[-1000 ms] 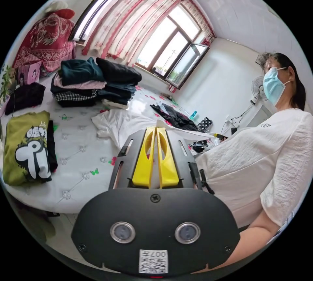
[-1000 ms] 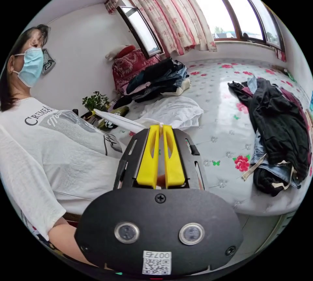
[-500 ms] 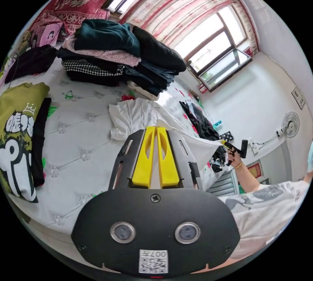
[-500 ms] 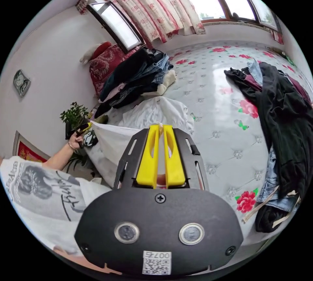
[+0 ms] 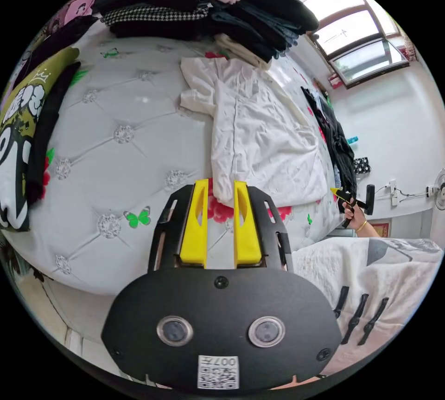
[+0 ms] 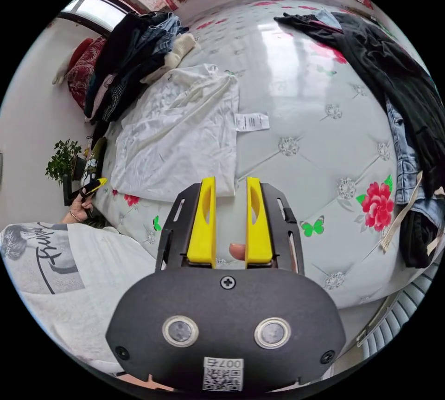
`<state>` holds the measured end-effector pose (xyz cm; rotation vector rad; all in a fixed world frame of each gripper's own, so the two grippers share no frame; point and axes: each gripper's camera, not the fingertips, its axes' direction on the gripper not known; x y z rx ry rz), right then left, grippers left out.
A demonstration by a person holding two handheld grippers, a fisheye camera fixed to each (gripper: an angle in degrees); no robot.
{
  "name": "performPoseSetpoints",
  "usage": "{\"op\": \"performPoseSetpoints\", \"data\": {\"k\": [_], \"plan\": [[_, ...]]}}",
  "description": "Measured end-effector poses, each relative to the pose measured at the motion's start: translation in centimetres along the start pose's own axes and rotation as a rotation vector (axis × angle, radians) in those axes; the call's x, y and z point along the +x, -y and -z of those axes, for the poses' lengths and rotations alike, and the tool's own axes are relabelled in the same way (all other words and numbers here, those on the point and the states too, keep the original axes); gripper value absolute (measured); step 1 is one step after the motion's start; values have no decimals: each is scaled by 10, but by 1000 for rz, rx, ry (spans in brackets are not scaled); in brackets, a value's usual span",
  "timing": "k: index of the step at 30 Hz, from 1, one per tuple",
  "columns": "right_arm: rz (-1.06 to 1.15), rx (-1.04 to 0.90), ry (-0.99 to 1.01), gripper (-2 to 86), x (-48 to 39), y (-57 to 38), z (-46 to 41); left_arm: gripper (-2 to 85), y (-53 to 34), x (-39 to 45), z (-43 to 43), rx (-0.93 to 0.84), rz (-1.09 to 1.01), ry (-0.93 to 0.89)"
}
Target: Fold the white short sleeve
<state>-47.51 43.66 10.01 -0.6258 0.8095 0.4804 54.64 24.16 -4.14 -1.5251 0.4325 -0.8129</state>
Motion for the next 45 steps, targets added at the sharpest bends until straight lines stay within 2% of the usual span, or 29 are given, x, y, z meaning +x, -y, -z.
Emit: {"op": "performPoseSetpoints", "data": {"k": [4, 6, 10, 13, 20, 24, 26, 29, 32, 35, 38, 42, 45], "plan": [[-14, -48, 2, 33, 7, -3, -14, 62, -3, 7, -33, -91, -25, 44], [4, -73, 1, 22, 3, 3, -19, 18, -2, 7, -42, -114, -43, 106], [43, -49, 16, 2, -5, 18, 9, -2, 6, 4, -23, -158, -77, 55], [85, 125, 178, -1, -2, 22, 86, -6, 10, 3, 64, -2, -102, -200], [282, 483, 471, -3, -14, -13, 294, -6, -23, 31, 245, 244, -318, -320], [343, 456, 451, -3, -27, -38, 333, -6, -51, 26, 275, 246, -331, -318], [332, 382, 368, -3, -28, -38, 328, -7, -49, 15, 267, 216, -288, -318], [298, 281, 290, -3, -20, -4, 306, -7, -16, -3, 251, 171, -216, -377], [288, 260, 239, -3, -22, 52, 297, -8, 37, 5, 256, 195, -198, -375], [332, 366, 196, -3, -37, 93, 331, -8, 79, 34, 293, 277, -223, -358], [399, 540, 245, -3, -49, 100, 394, -9, 88, 64, 348, 388, -310, -346], [540, 644, 229, -3, -57, 70, 449, -9, 50, 82, 397, 471, -453, -313], [635, 632, 209, -3, -56, 29, 457, -9, 1, 71, 391, 463, -509, -271]]}}
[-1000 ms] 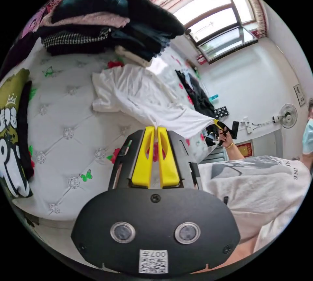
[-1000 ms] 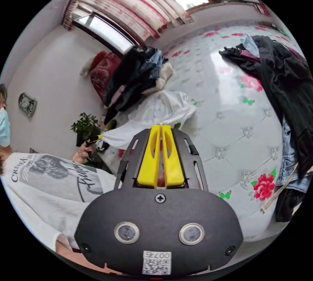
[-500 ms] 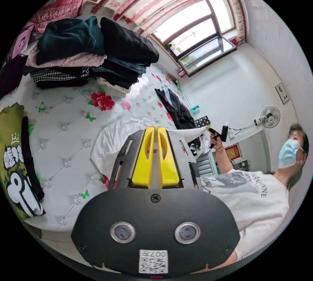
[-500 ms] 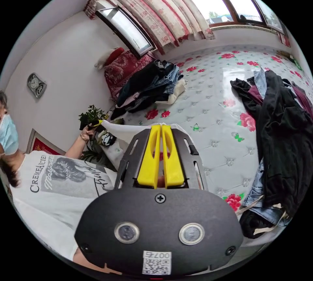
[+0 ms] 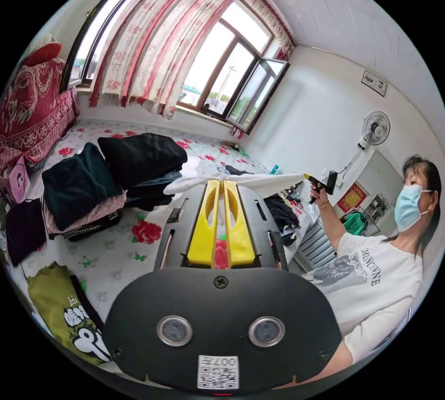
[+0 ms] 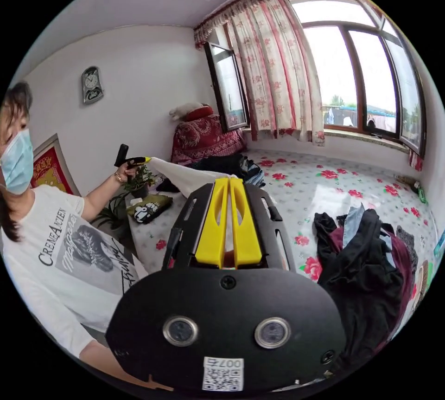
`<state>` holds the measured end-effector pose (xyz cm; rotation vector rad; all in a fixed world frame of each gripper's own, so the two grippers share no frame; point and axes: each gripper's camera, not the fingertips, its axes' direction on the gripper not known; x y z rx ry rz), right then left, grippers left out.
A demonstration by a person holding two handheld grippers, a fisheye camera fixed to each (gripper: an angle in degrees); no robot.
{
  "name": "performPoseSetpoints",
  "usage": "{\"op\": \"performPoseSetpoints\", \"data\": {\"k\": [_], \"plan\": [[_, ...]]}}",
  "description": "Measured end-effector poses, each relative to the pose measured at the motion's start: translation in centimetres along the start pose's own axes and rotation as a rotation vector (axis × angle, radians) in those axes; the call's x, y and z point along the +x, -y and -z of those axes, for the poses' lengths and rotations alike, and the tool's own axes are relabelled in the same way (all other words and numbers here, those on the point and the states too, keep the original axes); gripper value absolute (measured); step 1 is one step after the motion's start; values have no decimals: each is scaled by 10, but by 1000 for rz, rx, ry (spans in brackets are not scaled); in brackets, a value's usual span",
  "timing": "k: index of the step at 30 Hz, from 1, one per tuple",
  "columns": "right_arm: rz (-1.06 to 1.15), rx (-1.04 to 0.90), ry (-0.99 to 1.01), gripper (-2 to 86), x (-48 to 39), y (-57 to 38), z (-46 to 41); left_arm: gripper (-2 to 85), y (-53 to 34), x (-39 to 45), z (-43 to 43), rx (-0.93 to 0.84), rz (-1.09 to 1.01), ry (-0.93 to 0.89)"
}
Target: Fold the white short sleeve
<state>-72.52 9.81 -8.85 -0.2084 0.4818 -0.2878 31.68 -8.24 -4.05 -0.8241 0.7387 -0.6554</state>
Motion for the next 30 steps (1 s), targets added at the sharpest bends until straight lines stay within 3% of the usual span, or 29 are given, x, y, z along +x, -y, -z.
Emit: {"op": "performPoseSetpoints", "data": {"k": [7, 12, 16, 25, 30], "plan": [[-57, -276, -46, -3, -34, -146, -45, -8, -203, -39, -30, -169, 154, 119], [-327, -585, -39, -2, -14, -287, -136, -8, -408, -111, -99, -433, 470, 210], [-496, -754, 5, -2, -10, -365, -172, -8, -508, -132, -105, -536, 609, 266], [-641, -794, -12, 19, 1, -390, -163, -8, -604, -149, -83, -529, 683, 233], [-699, -616, -112, 38, 38, -361, -135, -1, -630, -166, -53, -500, 708, 364]]}}
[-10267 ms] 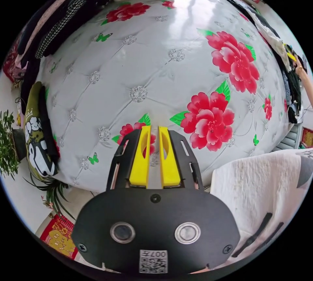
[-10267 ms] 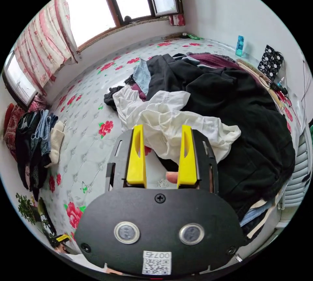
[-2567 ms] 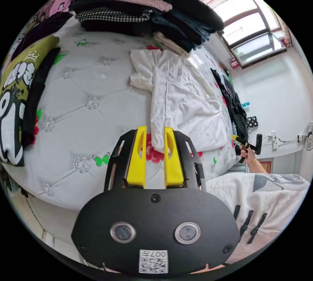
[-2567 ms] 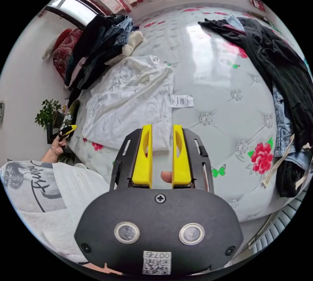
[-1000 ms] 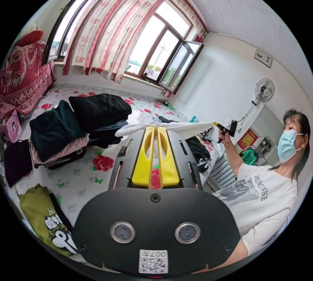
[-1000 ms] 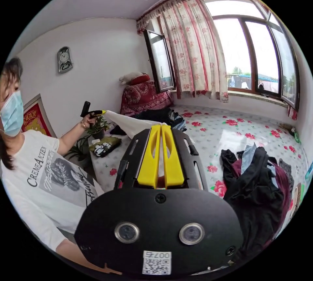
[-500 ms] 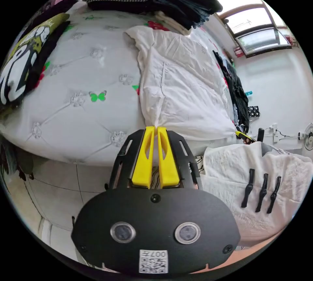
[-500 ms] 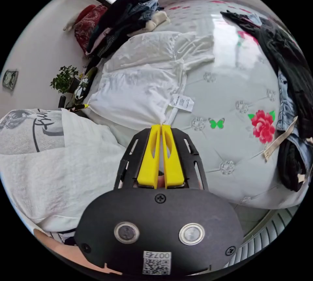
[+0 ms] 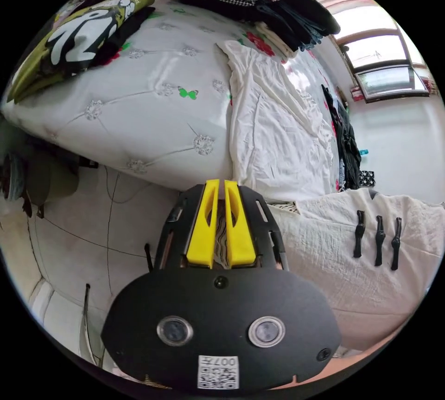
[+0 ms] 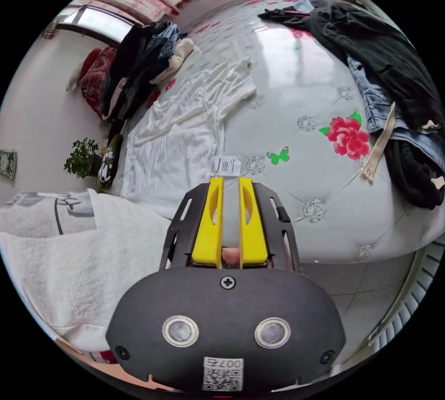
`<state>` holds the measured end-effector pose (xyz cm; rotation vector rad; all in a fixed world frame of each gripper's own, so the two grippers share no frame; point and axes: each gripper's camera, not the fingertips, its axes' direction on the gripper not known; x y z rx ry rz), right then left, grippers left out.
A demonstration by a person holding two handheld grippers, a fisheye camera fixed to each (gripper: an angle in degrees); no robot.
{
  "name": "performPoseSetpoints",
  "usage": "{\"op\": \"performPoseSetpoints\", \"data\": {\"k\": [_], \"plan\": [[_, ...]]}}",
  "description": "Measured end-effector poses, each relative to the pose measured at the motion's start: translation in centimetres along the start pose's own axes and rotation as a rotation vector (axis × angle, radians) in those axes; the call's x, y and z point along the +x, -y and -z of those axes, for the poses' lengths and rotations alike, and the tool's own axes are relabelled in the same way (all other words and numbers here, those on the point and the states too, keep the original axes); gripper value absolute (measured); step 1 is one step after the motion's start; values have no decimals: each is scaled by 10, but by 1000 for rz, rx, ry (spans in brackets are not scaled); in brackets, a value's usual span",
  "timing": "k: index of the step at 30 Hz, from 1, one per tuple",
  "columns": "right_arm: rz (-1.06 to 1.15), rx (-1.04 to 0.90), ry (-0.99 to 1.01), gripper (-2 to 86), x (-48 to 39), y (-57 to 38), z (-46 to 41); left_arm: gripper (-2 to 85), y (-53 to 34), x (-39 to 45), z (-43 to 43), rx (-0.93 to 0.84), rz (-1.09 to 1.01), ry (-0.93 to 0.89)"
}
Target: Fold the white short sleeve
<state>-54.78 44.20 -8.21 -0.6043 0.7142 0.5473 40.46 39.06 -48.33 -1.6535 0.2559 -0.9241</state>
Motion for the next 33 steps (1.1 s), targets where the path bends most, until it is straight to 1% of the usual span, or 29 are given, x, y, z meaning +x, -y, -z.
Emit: {"op": "performPoseSetpoints", "data": {"k": [2, 4, 6, 9, 12, 14, 17, 18, 21, 23, 24, 26, 27, 29, 30, 32, 33], "plan": [[-54, 83, 0, 43, 15, 29, 11, 4, 9, 0, 6, 51, -21, 26], [-91, 125, 33, 46, 26, 56, 11, 17, 37, 14, 2, 104, -98, 19], [-99, 163, 59, 47, 30, 87, 9, 35, 69, 32, -14, 109, -169, 11], [1, 160, 27, 47, 9, 150, -3, 52, 128, 65, -55, 86, -292, 36], [171, 127, 2, 45, -34, 220, -19, 59, 183, 86, -100, 76, -369, 104], [312, 91, -46, 43, -71, 275, -39, 65, 213, 88, -125, 79, -375, 156], [451, 6, -124, 45, -109, 335, -79, 75, 256, 77, -171, 73, -370, 245], [467, -11, -142, 44, -114, 345, -88, 77, 270, 69, -191, 57, -357, 271], [508, -87, -191, 38, -130, 383, -134, 71, 289, 43, -245, -12, -333, 328], [523, -152, -203, 21, -130, 400, -169, 33, 289, 26, -275, -61, -329, 383], [523, -175, -215, 17, -129, 402, -176, 14, 280, 18, -280, 5, -360, 400], [504, -65, -345, 7, -116, 407, -171, 0, 273, 1, -294, 25, -363, 433], [482, -71, -356, 7, -109, 412, -170, -3, 272, -12, -300, 40, -344, 425], [394, -35, -285, 7, -80, 429, -152, -2, 273, -31, -309, 56, -302, 404], [384, -36, -260, 8, -74, 432, -148, 0, 275, -42, -315, 58, -278, 376], [346, -18, -147, 16, -61, 438, -131, 14, 273, -55, -325, 58, -254, 345], [332, 1, -135, 17, -59, 437, -123, 28, 267, -61, -328, 78, -236, 352]]}}
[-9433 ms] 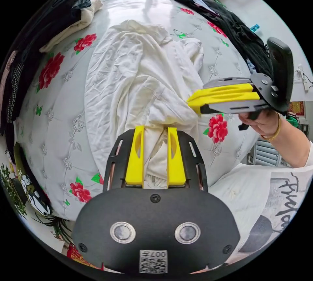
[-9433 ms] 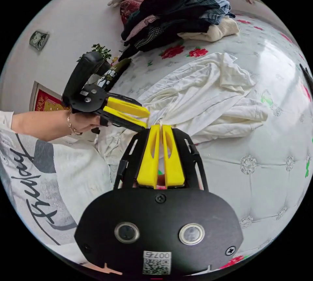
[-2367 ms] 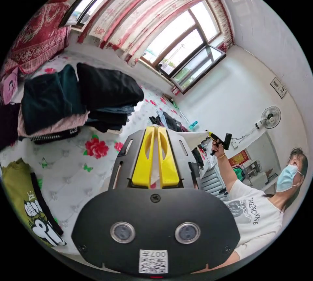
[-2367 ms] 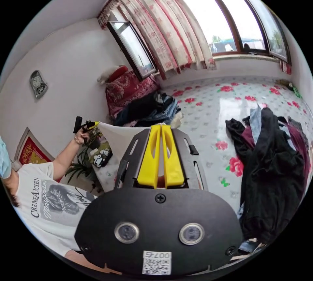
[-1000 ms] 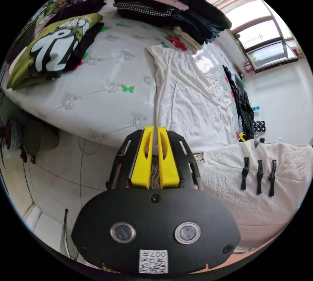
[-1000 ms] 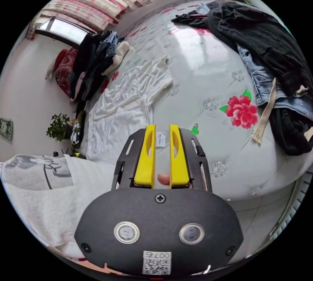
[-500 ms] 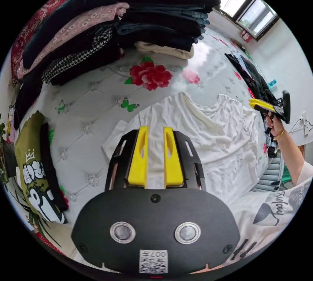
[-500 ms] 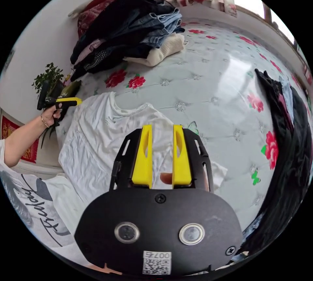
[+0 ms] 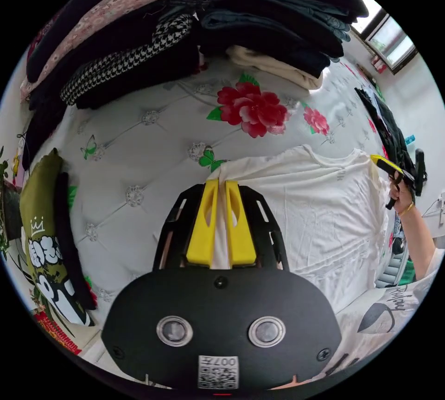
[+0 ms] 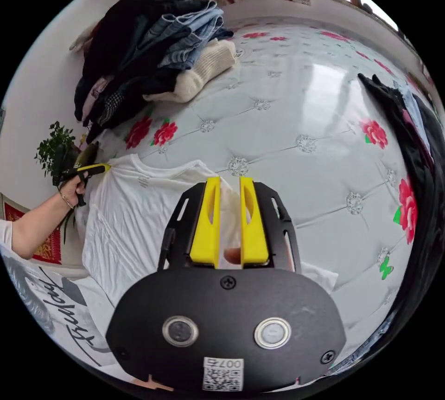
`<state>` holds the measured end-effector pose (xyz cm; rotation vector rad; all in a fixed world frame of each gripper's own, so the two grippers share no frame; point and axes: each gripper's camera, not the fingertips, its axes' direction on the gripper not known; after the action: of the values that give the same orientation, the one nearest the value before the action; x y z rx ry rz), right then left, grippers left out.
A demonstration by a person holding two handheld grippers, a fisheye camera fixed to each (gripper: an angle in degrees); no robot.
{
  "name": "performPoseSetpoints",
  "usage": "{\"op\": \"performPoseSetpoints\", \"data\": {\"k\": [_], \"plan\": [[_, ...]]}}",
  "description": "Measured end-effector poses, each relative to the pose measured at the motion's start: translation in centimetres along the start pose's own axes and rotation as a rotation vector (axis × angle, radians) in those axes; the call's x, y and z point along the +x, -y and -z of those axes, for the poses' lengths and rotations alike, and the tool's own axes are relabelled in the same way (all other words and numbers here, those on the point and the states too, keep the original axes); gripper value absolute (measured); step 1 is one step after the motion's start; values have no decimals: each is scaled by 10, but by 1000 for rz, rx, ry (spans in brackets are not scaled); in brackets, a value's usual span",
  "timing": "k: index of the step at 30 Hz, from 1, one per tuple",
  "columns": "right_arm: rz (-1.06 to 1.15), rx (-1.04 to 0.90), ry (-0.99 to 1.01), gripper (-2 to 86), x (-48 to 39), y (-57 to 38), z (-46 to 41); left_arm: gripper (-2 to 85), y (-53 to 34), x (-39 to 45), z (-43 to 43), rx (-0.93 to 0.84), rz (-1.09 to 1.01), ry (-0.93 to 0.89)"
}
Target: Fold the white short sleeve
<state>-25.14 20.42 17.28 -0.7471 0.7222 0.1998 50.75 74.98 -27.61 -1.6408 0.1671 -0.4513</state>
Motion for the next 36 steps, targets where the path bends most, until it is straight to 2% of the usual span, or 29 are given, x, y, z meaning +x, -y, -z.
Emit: {"op": "performPoseSetpoints", "data": {"k": [3, 7, 10, 13, 14, 19, 22, 24, 26, 27, 30, 31, 34, 36], "plan": [[-90, 161, 33, 24, 19, -31, 63, 59, -27, -12, 6, 61, 67, 2], [-384, 273, 37, 36, 78, -132, 136, 61, -57, 5, 24, 132, 49, 5], [-596, 257, 6, 44, 111, -209, 154, 71, -57, 72, 16, 166, -139, -91], [-711, 249, 79, 47, 127, -255, 153, 85, -39, 192, -29, 89, -422, -295], [-719, 300, 99, 46, 128, -264, 157, 87, -36, 215, -39, 65, -470, -330], [-725, 318, 142, 39, 138, -265, 169, 110, -34, 398, -135, -160, -763, -467], [-702, 326, 164, 30, 137, -269, 174, 112, -45, 454, -167, -210, -855, -441], [-689, 314, 187, 25, 138, -271, 170, 108, -64, 492, -201, -266, -936, -354], [-687, 331, 208, 18, 142, -275, 169, 79, -84, 506, -221, -284, -984, -267], [-690, 333, 213, 15, 143, -276, 169, 71, -97, 508, -221, -205, -1015, -197], [-672, 328, 249, 4, 151, -279, 167, 33, -124, 508, -229, -144, -1071, -115], [-665, 324, 258, 1, 153, -281, 166, 5, -130, 505, -232, -150, -1089, -136], [-650, 341, 289, -1, 158, -291, 170, -5, -132, 497, -238, -173, -1057, -155], [-651, 357, 298, -2, 162, -300, 174, -8, -121, 480, -242, -214, -971, -222]]}}
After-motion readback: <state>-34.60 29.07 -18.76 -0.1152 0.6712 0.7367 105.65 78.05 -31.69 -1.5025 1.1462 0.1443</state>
